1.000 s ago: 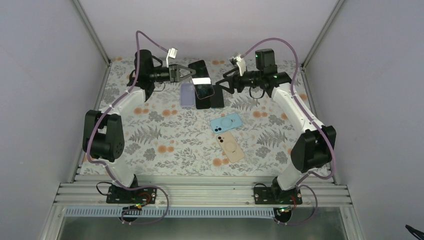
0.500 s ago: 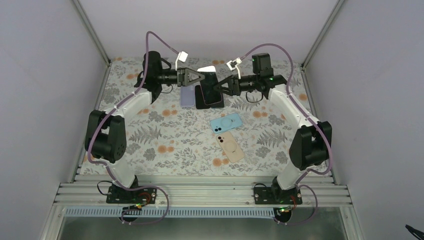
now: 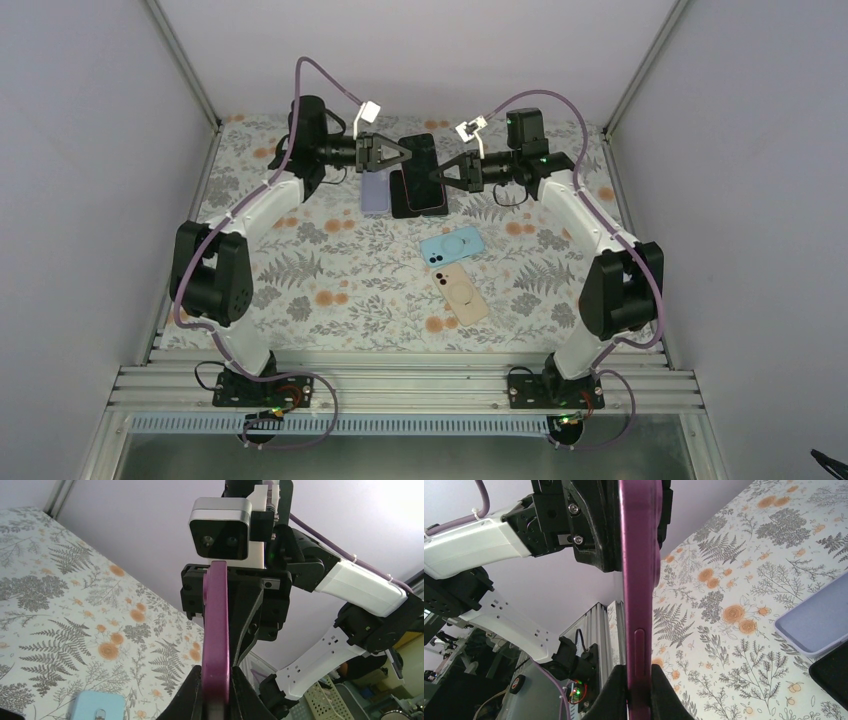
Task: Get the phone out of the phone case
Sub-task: Place the phone at the center of the board.
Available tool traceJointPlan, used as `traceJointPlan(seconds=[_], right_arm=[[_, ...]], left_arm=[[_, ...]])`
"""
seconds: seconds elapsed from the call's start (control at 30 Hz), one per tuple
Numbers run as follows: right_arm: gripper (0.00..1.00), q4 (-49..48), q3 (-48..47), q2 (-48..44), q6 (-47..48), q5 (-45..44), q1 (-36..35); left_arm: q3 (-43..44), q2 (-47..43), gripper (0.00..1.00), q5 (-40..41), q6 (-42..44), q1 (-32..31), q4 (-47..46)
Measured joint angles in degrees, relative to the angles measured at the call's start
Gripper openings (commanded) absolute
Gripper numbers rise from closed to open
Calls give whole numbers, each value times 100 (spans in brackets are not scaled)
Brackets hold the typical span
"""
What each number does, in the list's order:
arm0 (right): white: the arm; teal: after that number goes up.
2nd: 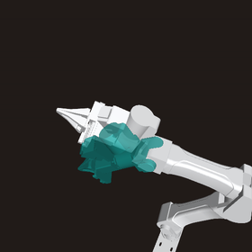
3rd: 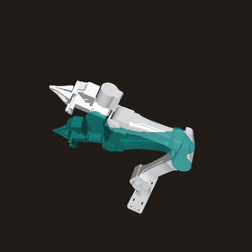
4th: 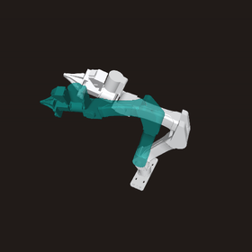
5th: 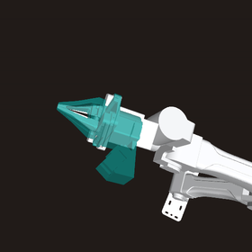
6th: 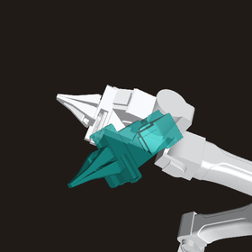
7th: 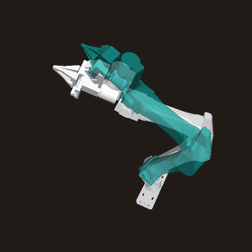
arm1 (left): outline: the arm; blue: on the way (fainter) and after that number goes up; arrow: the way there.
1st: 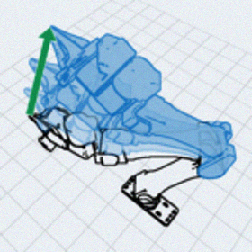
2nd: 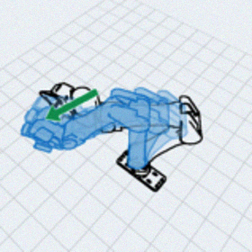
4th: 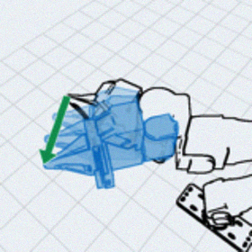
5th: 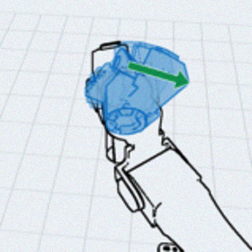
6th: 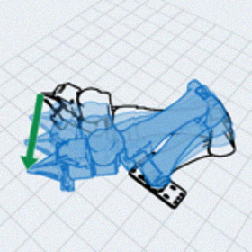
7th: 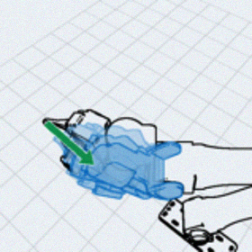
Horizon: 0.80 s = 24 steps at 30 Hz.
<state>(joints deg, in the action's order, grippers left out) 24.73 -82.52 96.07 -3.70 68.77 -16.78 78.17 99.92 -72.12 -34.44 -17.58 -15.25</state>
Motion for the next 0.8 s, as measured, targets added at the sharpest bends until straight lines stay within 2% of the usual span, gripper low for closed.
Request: traceJointPlan(seconds=[0.13,0.17,0.2,0.43,0.8], right_arm=[[4,-44,13,0,-7,-57,4],[4,-48,31,0,-9,-76,9],[4,-37,61,0,-11,-118,17],[4,107,92,87,125,-422,564],[4,238,188,1259,455,-1405,1467]], left_arm=[[131,22,77,186,186,-24,251],[181,28,90,234,243,-33,343],[236,35,99,308,317,-35,439],[501,74,100,807,750,-55,1104],[511,144,100,1029,835,-55,1364]])
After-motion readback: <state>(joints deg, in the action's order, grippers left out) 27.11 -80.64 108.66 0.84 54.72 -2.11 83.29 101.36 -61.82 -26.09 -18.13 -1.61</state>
